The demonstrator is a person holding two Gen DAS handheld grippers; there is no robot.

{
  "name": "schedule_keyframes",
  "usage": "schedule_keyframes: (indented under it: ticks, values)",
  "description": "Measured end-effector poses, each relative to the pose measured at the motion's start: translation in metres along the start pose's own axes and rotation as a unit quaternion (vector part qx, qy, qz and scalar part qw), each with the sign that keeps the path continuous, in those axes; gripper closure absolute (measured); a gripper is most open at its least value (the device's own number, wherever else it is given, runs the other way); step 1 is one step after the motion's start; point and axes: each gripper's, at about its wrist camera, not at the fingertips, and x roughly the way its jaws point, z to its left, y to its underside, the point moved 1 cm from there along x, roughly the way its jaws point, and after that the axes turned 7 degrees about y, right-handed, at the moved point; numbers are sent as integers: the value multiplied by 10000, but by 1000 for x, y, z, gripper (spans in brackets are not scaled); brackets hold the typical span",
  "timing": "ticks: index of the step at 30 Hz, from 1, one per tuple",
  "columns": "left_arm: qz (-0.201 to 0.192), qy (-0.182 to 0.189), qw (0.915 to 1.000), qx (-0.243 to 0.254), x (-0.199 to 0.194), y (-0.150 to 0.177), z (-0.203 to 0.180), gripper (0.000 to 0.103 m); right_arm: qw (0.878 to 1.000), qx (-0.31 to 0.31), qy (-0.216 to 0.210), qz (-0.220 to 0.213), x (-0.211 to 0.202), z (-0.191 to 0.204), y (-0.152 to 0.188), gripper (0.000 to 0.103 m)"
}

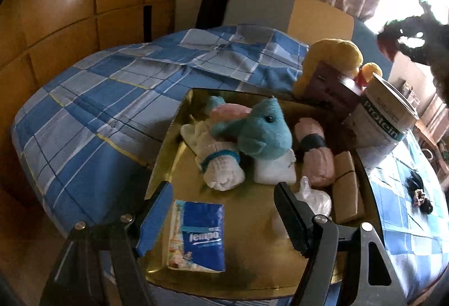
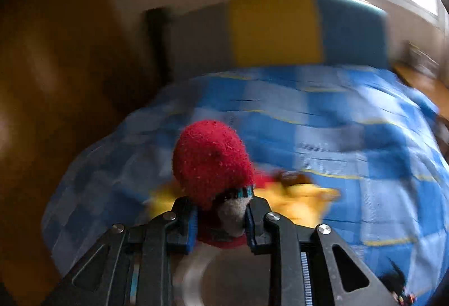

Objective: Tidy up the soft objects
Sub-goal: 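Carry the red sock into the tray and open the right gripper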

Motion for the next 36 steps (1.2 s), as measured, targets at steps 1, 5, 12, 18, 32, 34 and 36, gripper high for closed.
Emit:
schedule_keyframes:
  ticks: [1, 5, 12, 18, 32, 34, 36]
  values:
    - [-22, -35, 10000, -36, -1, -1, 3, 28, 9996, -186, -211, 46, 0, 15, 5, 77]
    - [-115, -166, 9997, -129, -6, -3, 14, 28, 9883, -1107, -938, 481, 0, 82, 55, 77]
    - [-344, -530, 9970, -449, -22, -7, 45, 28, 9515, -1733, -1806, 1790, 27, 156, 186, 77]
    - [-435, -703, 9948, -587, -33, -4, 61, 28, 9410, -1704, -1868, 2248, 49, 180, 245, 76]
    - [-437, -496, 9968, -447, -38, 2, 46, 27, 9481, -1681, -1530, 2225, 51, 179, 262, 44]
    - [-464, -448, 9971, -396, -41, 2, 42, 27, 9533, -1746, -1457, 1989, 37, 175, 257, 44]
    - [-478, -415, 9975, -317, -42, 2, 37, 27, 9577, -1764, -1416, 1782, 23, 167, 253, 44]
